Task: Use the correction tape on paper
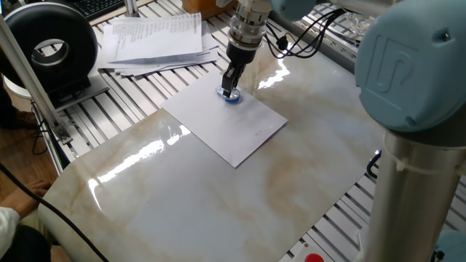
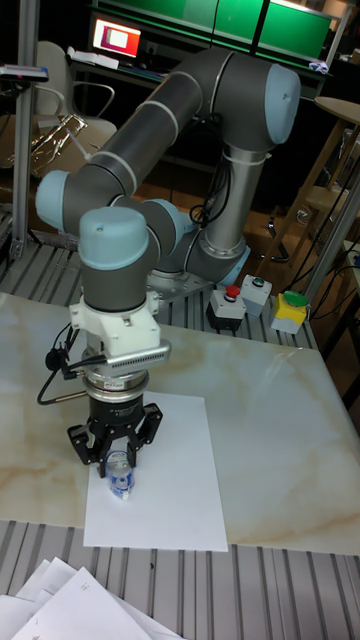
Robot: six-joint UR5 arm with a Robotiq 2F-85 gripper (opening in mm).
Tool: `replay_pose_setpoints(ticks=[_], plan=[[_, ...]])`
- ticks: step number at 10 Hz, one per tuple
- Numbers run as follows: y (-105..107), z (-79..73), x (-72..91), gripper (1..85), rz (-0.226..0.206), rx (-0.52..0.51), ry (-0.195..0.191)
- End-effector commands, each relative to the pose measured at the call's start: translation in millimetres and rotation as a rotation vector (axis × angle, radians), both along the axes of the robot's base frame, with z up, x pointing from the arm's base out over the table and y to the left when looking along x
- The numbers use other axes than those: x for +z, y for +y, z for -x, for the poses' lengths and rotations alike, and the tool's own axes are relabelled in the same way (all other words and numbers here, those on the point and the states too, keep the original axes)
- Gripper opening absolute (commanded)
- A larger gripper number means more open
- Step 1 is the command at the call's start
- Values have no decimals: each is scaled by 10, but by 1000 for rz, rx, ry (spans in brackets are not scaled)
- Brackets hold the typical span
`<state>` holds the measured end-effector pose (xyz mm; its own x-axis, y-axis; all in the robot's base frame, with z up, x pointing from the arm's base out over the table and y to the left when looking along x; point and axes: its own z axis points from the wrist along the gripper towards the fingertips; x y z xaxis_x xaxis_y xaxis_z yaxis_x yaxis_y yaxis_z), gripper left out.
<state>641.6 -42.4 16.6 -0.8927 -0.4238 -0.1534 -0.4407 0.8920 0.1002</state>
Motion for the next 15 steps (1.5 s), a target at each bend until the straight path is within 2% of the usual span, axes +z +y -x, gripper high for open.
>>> replay_pose_setpoints(ticks=[1,4,5,7,11,15], plan=[[10,-18,60,467,28,-17,-10],[79,-1,47,580,-40,-5,5],[134,2,33,587,-76,-17,8],[161,4,-24,587,-104,-34,17],[79,-7,-127,587,-103,-17,7],[95,-20,-147,583,-125,-27,0]])
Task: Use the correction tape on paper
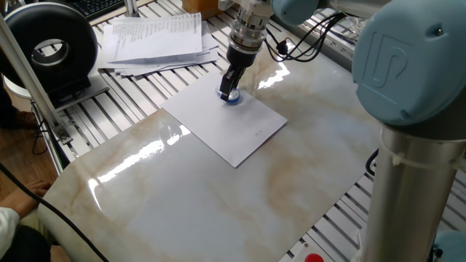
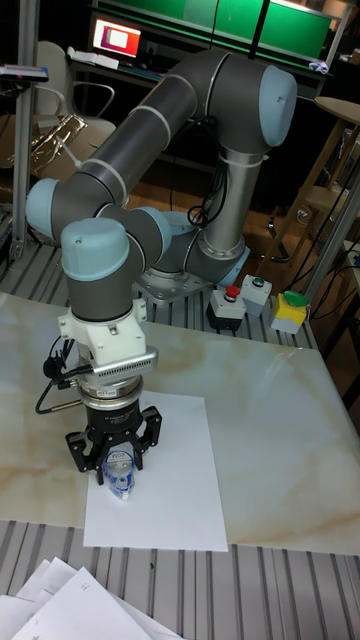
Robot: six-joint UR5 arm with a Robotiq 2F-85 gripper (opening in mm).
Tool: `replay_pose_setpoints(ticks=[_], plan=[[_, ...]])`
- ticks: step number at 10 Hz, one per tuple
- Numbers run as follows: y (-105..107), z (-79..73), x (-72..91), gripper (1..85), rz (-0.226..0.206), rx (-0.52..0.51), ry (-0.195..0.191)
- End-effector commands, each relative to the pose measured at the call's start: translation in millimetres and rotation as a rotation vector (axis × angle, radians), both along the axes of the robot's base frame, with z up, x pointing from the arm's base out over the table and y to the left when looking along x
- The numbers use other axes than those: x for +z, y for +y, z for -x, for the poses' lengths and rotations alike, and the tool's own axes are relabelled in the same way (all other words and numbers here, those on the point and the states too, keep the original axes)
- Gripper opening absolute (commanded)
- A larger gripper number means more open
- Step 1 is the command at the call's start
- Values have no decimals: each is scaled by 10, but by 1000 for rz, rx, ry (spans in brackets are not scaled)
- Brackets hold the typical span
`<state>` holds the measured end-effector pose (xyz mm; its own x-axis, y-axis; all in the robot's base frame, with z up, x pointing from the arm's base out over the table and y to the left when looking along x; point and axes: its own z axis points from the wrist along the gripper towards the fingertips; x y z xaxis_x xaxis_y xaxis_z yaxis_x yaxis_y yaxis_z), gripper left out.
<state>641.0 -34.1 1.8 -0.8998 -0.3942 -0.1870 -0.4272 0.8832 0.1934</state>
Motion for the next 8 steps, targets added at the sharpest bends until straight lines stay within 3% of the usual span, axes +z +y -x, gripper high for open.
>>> replay_pose_setpoints(ticks=[1,3,8], plan=[[24,-26,3,580,-29,-16,-7],[26,-28,11,557,-31,-24,-7],[-35,33,118,363,-19,-33,12]])
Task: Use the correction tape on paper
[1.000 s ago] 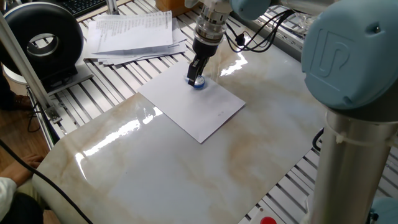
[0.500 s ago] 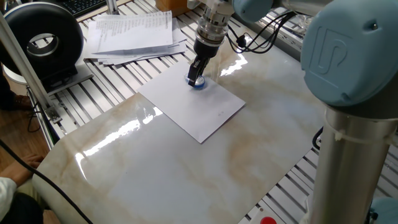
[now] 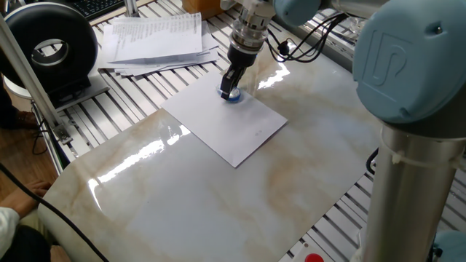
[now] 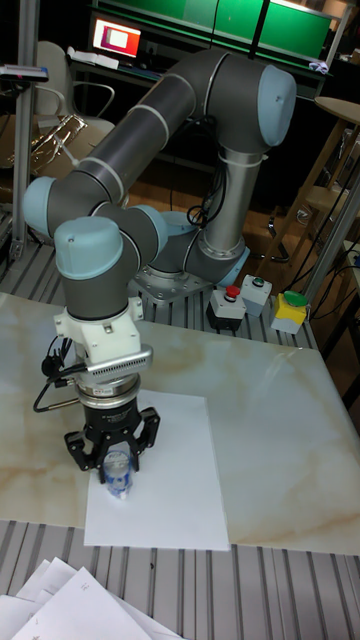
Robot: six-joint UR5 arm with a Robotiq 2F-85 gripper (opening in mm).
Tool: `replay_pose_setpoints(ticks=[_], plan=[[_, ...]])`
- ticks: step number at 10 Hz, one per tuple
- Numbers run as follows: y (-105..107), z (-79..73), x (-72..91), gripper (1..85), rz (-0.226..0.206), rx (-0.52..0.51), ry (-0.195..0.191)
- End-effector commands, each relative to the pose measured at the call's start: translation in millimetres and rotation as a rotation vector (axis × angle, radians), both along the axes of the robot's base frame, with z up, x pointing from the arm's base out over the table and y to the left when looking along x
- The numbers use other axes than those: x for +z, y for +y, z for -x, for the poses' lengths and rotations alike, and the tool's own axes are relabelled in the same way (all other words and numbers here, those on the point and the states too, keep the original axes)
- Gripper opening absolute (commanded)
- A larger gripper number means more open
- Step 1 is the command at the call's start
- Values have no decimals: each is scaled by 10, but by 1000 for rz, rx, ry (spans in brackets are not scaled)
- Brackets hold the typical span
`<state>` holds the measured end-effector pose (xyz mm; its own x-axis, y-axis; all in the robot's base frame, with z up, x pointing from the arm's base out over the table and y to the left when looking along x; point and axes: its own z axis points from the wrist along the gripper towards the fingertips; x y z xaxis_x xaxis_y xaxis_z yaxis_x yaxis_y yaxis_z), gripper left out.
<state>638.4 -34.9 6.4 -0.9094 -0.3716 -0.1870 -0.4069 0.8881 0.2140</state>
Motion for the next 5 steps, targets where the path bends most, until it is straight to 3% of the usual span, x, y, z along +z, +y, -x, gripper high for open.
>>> replay_pose_setpoints(ticks=[1,5], plan=[[-7,-3,75,333,17,-19,0],[-205,-55,157,273,178,-6,-22]])
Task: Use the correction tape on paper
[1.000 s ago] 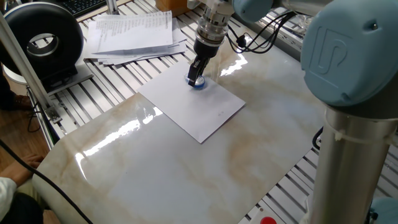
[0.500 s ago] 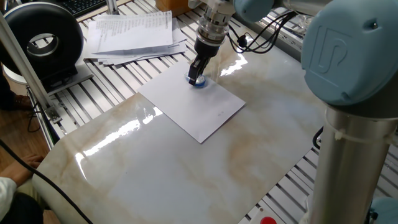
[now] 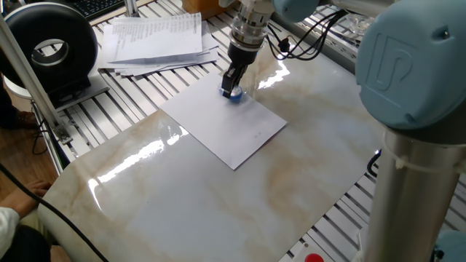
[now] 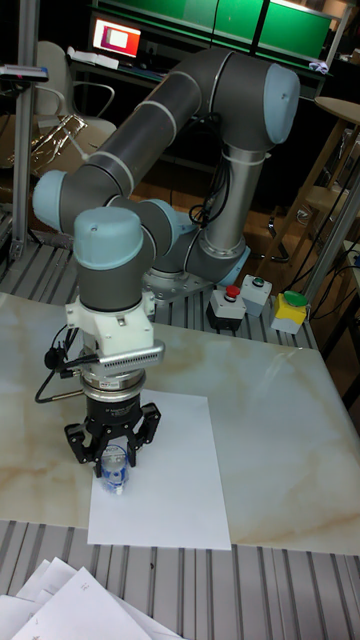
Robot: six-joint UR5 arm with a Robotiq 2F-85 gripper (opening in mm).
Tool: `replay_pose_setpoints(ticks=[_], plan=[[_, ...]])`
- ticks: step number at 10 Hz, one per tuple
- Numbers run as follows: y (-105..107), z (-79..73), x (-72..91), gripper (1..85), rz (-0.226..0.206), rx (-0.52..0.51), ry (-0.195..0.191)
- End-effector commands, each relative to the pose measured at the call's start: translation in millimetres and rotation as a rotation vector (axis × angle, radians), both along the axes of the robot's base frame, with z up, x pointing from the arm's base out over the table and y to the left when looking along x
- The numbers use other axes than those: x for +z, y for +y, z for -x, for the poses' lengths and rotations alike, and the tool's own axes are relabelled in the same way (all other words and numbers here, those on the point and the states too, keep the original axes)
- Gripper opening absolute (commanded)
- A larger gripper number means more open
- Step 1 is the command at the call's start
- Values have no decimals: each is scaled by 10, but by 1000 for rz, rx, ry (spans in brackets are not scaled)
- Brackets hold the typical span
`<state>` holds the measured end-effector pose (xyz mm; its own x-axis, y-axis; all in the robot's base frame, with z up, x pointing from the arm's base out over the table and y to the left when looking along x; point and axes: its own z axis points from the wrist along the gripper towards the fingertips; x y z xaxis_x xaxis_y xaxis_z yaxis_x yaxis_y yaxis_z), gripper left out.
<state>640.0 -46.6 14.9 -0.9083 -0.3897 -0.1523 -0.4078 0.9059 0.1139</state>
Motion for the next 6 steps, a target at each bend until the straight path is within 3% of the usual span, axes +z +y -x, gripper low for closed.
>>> replay_pose_setpoints(ticks=[1,3,4,5,6], plan=[[-81,-26,101,220,93,-10,-16],[-99,45,149,110,141,2,-13],[-120,94,156,17,160,10,-1],[-152,191,166,17,175,28,31],[-258,321,196,17,227,31,75]])
